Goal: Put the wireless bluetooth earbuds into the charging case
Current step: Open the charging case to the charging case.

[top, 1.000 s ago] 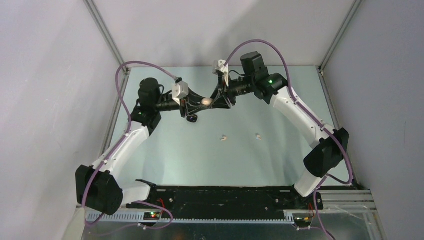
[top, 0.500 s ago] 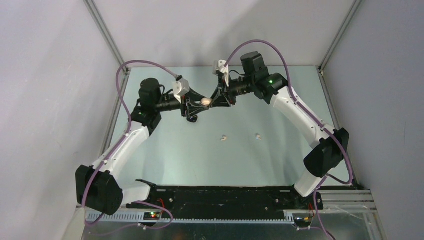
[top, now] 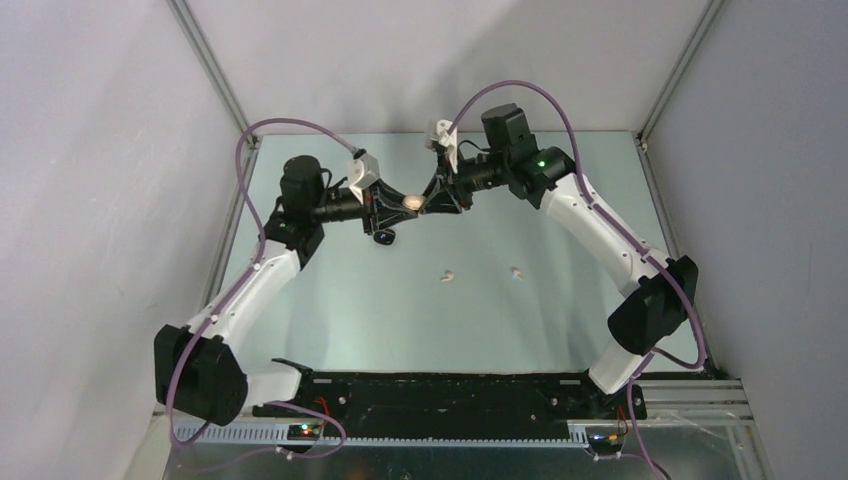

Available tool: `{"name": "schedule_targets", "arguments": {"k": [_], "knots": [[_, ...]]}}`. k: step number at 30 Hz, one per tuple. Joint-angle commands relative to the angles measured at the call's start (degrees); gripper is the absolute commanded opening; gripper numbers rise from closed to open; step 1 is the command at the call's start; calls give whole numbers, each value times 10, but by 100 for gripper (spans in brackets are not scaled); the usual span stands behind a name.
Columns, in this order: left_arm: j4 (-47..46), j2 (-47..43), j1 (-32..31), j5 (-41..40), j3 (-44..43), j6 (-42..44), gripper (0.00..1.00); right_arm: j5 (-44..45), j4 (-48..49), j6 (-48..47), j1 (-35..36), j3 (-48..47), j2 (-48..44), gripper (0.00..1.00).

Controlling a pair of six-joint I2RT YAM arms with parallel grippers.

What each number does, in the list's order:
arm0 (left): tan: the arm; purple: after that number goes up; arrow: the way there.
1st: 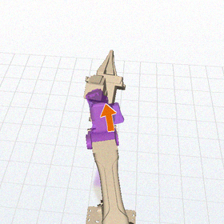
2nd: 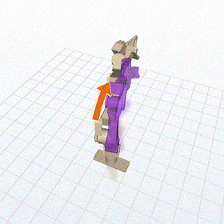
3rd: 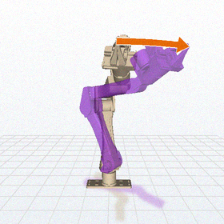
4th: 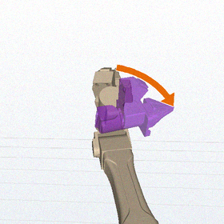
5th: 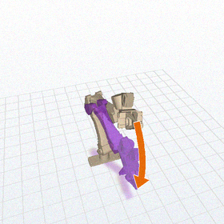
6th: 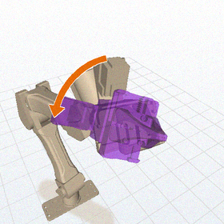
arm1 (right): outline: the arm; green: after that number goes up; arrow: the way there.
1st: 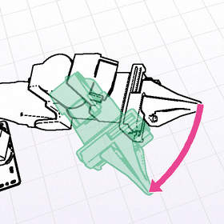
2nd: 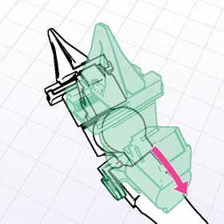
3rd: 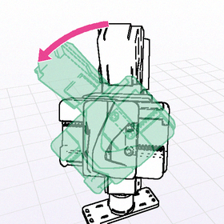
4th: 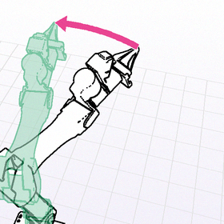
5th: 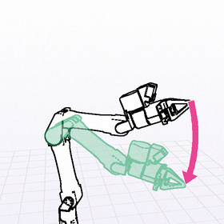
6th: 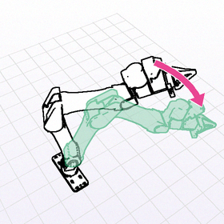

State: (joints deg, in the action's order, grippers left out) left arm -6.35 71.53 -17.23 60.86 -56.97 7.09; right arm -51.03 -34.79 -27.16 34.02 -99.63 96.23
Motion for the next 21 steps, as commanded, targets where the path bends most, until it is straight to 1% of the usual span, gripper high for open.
{"name": "schedule_targets", "arguments": {"k": [1, 2, 6, 9, 21], "knots": [[-8, 8, 4, 15, -16, 4, 1, 24, 38, 21, 1, 3, -23, 35], [-8, 7, 4, 17, -15, 6, 0, 28, 47, 32, 0, 4, -23, 39], [-8, 7, 4, 29, -13, 20, 0, 48, 62, 49, -9, -6, -19, 43], [-8, 10, 4, 36, -14, 29, 0, 68, 69, 53, -16, -16, -15, 44], [-8, 14, 4, 40, -14, 34, 0, 84, 78, 67, -23, -26, -10, 44]]}}
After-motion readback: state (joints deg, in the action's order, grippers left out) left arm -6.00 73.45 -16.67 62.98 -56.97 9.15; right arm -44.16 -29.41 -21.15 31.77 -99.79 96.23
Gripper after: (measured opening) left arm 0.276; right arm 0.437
